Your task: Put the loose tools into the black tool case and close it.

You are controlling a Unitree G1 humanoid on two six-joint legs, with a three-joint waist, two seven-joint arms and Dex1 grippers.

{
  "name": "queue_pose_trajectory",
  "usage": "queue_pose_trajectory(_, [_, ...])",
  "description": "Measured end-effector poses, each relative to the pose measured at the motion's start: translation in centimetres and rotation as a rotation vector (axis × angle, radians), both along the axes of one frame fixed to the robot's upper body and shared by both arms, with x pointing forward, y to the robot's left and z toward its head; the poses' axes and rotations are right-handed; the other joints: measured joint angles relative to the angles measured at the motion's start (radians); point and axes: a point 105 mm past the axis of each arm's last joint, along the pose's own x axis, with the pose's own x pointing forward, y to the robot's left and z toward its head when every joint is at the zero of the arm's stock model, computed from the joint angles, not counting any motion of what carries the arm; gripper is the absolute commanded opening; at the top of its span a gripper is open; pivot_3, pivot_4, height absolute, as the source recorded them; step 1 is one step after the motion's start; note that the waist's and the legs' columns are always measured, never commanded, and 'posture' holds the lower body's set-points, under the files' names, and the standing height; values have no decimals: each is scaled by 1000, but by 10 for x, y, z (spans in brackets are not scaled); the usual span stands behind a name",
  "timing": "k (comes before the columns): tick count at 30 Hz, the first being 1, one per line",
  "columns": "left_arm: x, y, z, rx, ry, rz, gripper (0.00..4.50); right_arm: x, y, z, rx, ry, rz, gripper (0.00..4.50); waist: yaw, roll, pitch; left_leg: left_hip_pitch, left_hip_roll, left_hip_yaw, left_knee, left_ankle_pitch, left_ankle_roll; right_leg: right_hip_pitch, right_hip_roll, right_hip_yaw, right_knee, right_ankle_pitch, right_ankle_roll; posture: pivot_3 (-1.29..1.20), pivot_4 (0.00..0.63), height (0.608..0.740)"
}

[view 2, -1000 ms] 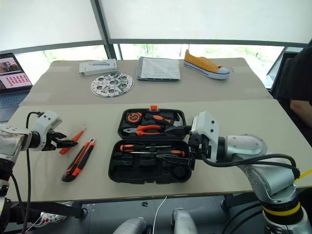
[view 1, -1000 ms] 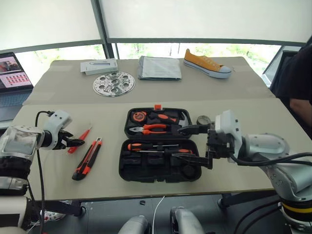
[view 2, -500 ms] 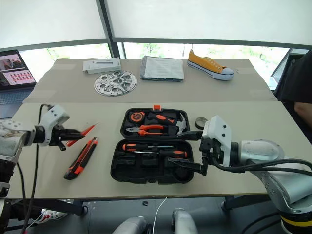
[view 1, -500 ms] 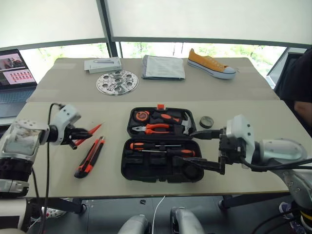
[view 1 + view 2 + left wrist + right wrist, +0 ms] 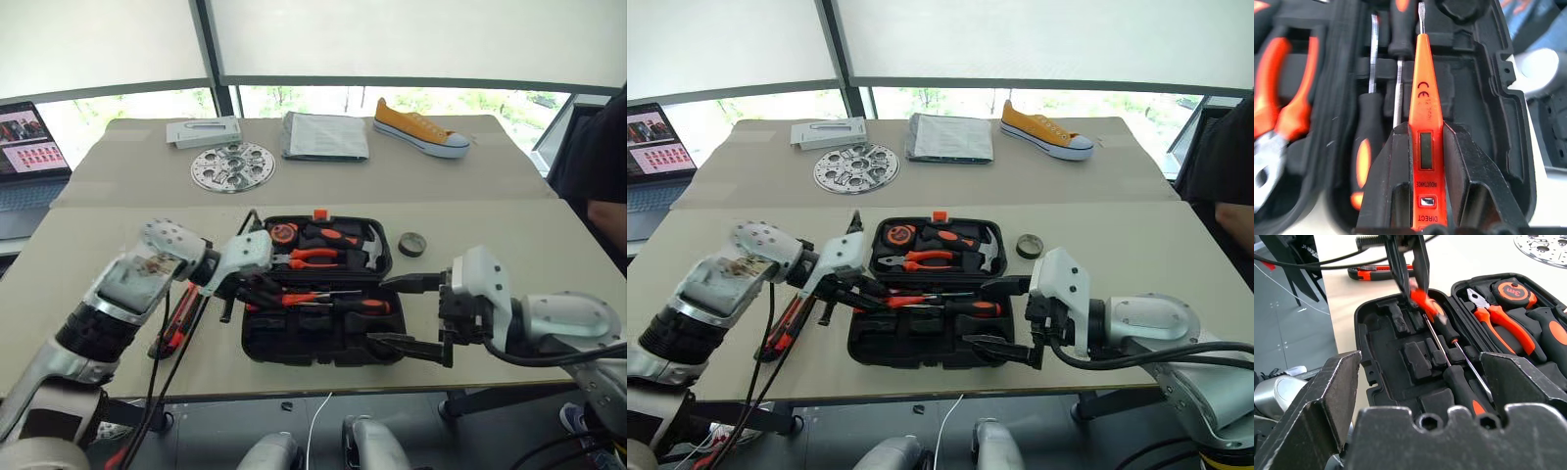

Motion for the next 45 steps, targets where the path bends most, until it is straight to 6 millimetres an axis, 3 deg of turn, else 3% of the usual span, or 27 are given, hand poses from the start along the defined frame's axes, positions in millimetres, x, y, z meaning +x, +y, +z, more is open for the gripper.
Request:
queue_pose_trajectory(20, [8,-14,-23,87,-2,-29,418,0,3,1,32,-14,-49,4500,1,0,0,0,0,0,1,0,0,1,0,0,0,0,0,0,150,740])
queue_pose_trajectory(22, [9,-14,-22,88,-8,-40,1421,0,3,1,37,-12,-49,4500,1,0,0,1,0,0,1,0,0,1,0,0,0,0,0,0,150,740])
queue_pose_trajectory(27, [5,-15,-22,85,13,-72,3045,0,2,-1,39,-5,-63,4500,2,0,0,0,0,0,1,0,0,1,0,0,0,0,0,0,150,740])
queue_pose_trajectory(30, [4,-11,-11,36,38,-55,4141,-1,2,-3,45,6,-66,4500,2,0,0,0,0,0,2,0,0,1,0,0,1,0,0,0,150,740])
queue_pose_trajectory(34, [0,1,16,-67,44,-44,4141,-2,2,-5,46,15,-64,4500,0,0,0,0,0,0,1,0,0,0,1,0,1,0,0,0,150,740])
queue_pose_trajectory(37, [-3,5,25,-141,46,-39,3433,-2,2,-5,46,16,-60,4500,0,0,0,0,0,0,1,0,0,0,1,0,1,0,0,0,150,740])
queue_pose_trajectory(45, [-4,-4,-3,-359,48,-4,478,2,1,-4,48,16,-60,4500,2,0,0,1,0,0,2,0,0,1,0,0,0,0,0,0,150,740])
